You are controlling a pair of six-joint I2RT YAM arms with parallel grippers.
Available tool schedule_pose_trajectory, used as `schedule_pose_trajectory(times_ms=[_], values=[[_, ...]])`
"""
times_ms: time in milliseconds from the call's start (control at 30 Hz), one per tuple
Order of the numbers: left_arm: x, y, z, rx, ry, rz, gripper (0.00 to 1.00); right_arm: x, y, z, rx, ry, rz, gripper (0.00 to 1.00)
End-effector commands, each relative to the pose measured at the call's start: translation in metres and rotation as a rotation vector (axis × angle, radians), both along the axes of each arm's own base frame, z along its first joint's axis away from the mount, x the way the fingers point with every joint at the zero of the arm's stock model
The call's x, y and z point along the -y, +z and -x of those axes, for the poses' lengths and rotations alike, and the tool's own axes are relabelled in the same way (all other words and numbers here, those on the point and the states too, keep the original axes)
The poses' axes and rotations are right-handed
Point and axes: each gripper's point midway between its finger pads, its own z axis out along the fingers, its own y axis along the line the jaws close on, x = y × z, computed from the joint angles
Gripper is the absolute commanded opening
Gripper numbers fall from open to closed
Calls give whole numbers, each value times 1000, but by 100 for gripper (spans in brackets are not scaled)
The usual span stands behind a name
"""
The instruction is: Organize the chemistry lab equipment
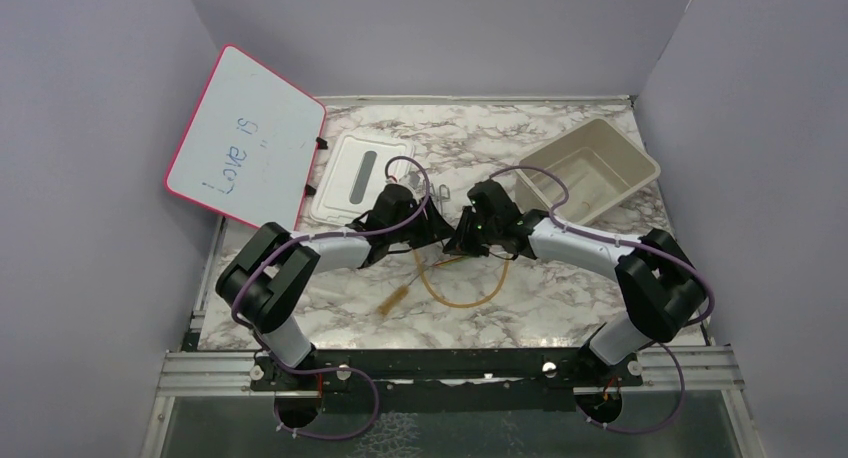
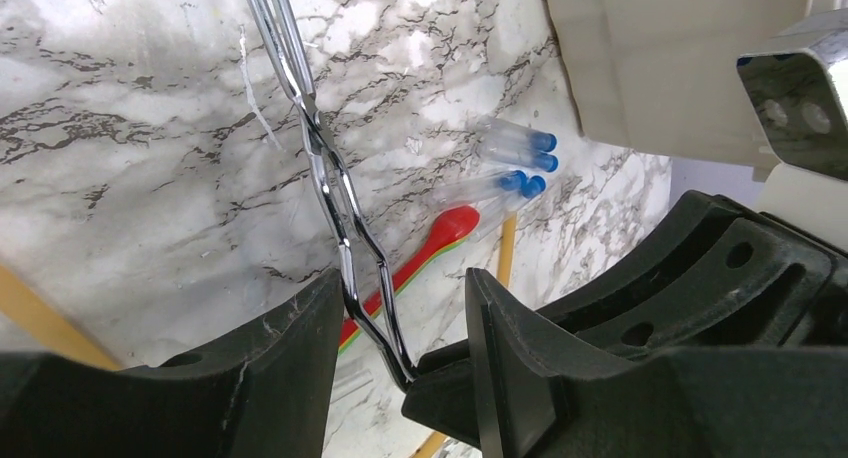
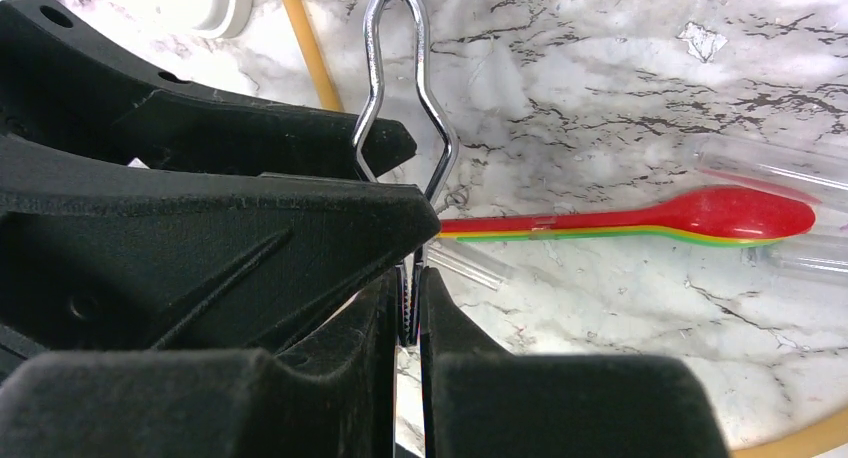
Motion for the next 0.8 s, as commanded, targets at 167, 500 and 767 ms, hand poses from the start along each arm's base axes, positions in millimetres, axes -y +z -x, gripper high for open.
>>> schedule_pose_trajectory(times_ms=[167,500,767], values=[[9,1,-5,-21,6,61,44,-15,21,2,41,42,-104,0],[10,10,-7,30,-21,58,0,-10,25,2,63,34,-106,1],[7,51,-8,202,-79,63,0,22,73,-11,254,-24,-56,43]])
